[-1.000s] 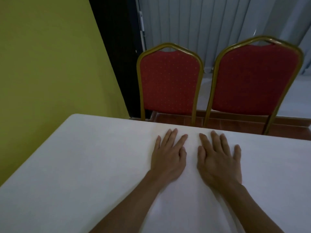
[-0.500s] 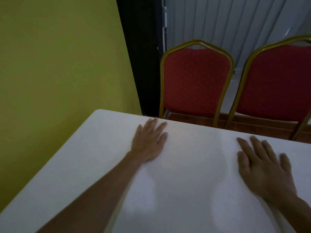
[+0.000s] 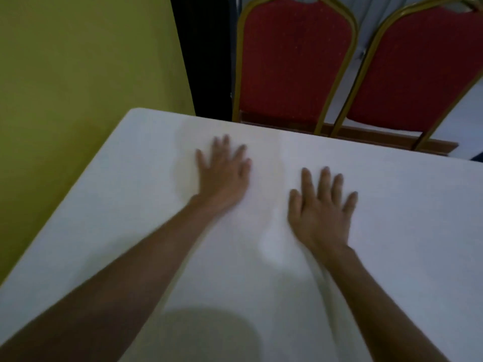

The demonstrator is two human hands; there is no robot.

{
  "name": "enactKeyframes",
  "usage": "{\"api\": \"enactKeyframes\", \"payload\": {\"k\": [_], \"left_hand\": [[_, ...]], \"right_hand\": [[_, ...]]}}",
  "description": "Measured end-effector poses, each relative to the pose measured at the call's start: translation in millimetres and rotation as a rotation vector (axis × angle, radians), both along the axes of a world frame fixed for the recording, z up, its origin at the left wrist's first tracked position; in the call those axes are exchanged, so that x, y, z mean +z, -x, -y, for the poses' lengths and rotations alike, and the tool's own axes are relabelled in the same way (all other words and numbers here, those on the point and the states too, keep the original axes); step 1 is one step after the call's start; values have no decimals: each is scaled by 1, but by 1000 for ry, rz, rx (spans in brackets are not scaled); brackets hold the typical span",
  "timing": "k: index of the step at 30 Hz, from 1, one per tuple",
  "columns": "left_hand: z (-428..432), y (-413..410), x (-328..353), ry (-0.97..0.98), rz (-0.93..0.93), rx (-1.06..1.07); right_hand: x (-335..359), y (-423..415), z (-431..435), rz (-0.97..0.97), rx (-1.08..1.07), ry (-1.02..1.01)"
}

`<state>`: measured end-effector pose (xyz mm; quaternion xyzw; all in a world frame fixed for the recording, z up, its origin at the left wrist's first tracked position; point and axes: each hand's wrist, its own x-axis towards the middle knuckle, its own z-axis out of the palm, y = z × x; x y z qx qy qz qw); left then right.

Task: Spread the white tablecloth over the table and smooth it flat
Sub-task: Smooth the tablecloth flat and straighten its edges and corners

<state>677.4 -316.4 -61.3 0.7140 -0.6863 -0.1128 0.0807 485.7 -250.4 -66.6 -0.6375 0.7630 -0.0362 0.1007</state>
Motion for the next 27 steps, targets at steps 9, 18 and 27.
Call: {"api": "enactKeyframes", "payload": {"k": [9,18,27], "left_hand": [[-83,-118,-14,88,90,94],[-153,-125,-9,2,82,253],[-255,-170,-14,40,120,265]], "right_hand": [[-3,-41,-46,5,77,75],[1,-70,-70,35,91,7],[5,-117,-182,-18,336,-26]]}}
